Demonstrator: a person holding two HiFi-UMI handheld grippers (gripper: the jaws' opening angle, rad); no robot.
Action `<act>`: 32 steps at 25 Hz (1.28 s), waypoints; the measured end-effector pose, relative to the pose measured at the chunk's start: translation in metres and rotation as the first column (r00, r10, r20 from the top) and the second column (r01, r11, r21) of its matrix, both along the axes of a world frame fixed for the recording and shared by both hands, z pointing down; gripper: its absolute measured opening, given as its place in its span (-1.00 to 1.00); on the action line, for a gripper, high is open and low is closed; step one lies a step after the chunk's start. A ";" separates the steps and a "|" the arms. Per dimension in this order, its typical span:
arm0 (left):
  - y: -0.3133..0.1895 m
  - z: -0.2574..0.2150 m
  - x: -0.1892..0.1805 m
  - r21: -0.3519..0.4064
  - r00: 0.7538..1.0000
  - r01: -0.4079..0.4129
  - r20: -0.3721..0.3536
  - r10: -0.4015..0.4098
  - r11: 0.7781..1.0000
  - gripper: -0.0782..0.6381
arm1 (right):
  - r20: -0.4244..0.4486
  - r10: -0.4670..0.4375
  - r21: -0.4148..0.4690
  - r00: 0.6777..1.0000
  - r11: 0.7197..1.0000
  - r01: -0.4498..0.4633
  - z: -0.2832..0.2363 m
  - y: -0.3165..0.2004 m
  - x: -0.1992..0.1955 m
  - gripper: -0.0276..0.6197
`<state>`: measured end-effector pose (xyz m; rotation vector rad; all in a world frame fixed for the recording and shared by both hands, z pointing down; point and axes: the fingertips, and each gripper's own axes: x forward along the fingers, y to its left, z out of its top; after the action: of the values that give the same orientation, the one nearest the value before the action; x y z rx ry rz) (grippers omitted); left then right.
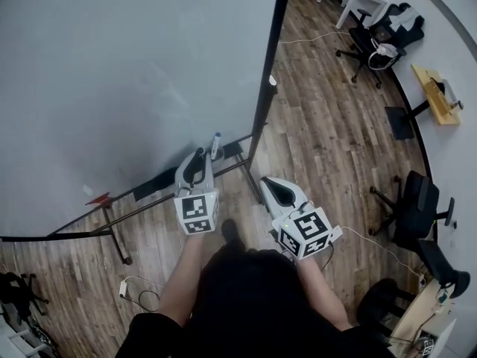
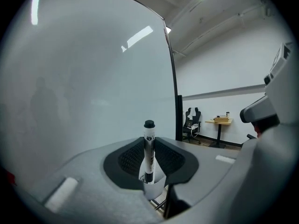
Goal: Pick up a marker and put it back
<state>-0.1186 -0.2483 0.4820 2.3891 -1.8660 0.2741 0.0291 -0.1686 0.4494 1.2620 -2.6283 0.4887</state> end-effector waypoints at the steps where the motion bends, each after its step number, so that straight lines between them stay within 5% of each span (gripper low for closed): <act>1: 0.004 -0.005 0.003 0.005 1.000 0.007 -0.007 -0.006 1.000 -0.58 | 0.002 0.001 -0.001 1.000 1.000 -0.001 -0.002 0.005 0.005 -0.91; 21: 0.136 -0.030 0.075 0.008 0.999 -0.028 -0.036 0.028 1.000 -0.58 | 0.123 0.024 -0.009 0.992 1.000 -0.023 -0.005 0.115 0.074 -0.91; 32: 0.227 -0.030 0.077 -0.018 0.998 -0.032 -0.047 0.032 0.999 -0.58 | 0.089 -0.011 0.008 0.996 1.000 0.010 0.010 0.178 0.072 -0.91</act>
<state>-0.0418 -0.0212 0.4521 2.3937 -1.7988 0.2355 0.1015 0.0095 0.4596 1.2558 -2.7106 0.5452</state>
